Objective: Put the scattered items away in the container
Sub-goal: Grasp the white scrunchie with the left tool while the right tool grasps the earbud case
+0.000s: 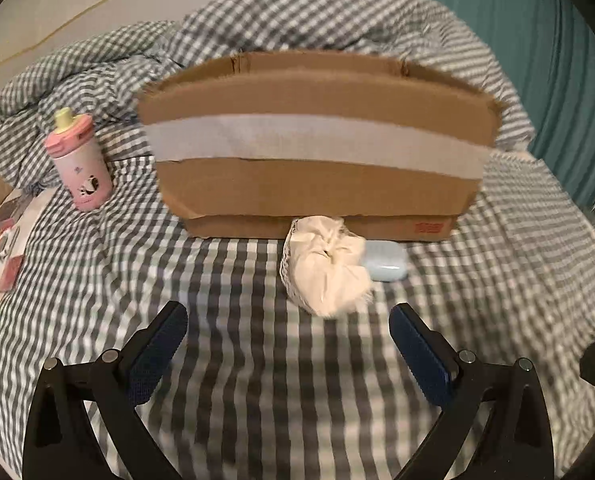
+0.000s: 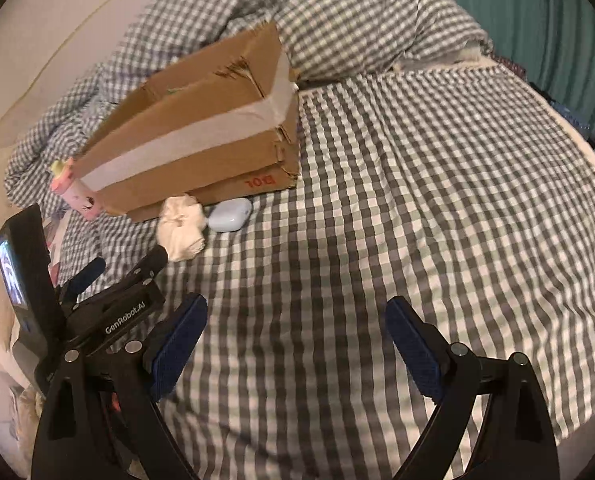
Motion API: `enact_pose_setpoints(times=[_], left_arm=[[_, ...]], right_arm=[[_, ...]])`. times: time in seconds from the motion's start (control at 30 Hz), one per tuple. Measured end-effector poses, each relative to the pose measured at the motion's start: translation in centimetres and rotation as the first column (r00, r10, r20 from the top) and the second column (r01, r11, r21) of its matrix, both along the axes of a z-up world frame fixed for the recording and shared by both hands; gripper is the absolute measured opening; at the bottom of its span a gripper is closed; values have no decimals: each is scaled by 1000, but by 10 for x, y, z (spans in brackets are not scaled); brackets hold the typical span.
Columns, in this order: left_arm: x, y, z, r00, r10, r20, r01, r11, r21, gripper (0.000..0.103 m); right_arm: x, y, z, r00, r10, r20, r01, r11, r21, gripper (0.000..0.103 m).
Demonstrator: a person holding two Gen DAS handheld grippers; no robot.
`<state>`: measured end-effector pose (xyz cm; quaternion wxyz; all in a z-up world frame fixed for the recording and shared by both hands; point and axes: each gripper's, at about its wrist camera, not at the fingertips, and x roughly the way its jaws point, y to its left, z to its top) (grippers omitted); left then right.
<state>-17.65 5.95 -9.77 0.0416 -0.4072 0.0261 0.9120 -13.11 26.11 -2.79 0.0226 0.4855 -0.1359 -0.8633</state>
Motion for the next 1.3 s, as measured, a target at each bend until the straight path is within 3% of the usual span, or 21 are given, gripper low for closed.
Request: enact_pose_setpoints(times=[0.27,0.3,0.37,0.4,0.43,0.57,0.67,0.73,0.87,1.13,1.2,1.23,1.3], left_arm=[[-44,10,-33,999,-39,35,37,999,38,102],[-47,12,-36,997,-56,46,54,998,38,95],[-55,16,-46,992,-88,86,85,996,37,60],[-59,17,-52,989,-100,111,97,995,36,23],[-61,17,-56,987,-108,123,104,994,35,20],[-56,4,-49,988,-113,105,105,991,82,17],[-47,-11,-38,995,-48,92,44,998,43,17],[-41,-22,-33,995,-36,90,31,998,59,17],[-33,-44,-27,997,-3,82,-3,997,77,17],[-40,-65,-30,996,29,87,-37,995,94,17],[-40,-65,-31,995,30,94,-39,995,96,17],[-41,-65,-32,995,30,98,-40,994,97,17],[-44,-65,-35,994,34,104,-44,994,96,17]], right_arm=[[-39,-3,-29,998,13,57,-14,1000,16,91],[-43,-4,-31,998,15,60,-16,1000,19,91],[-48,-8,-35,998,16,65,-17,1000,23,91],[-50,-10,-36,998,17,66,-18,1000,24,91],[-53,-13,-37,998,20,64,-21,1000,23,91],[-68,-33,-37,998,46,47,-48,998,44,91],[-82,-56,-43,997,55,47,-60,992,114,91],[-90,-70,-46,997,59,49,-66,985,161,90],[-103,-90,-55,994,93,54,-100,985,139,91],[-136,-116,-84,990,92,107,-110,977,183,90],[-137,-122,-88,992,87,96,-108,963,248,78],[-135,-122,-86,992,91,84,-110,962,252,56],[-131,-121,-82,990,112,88,-130,965,226,51]])
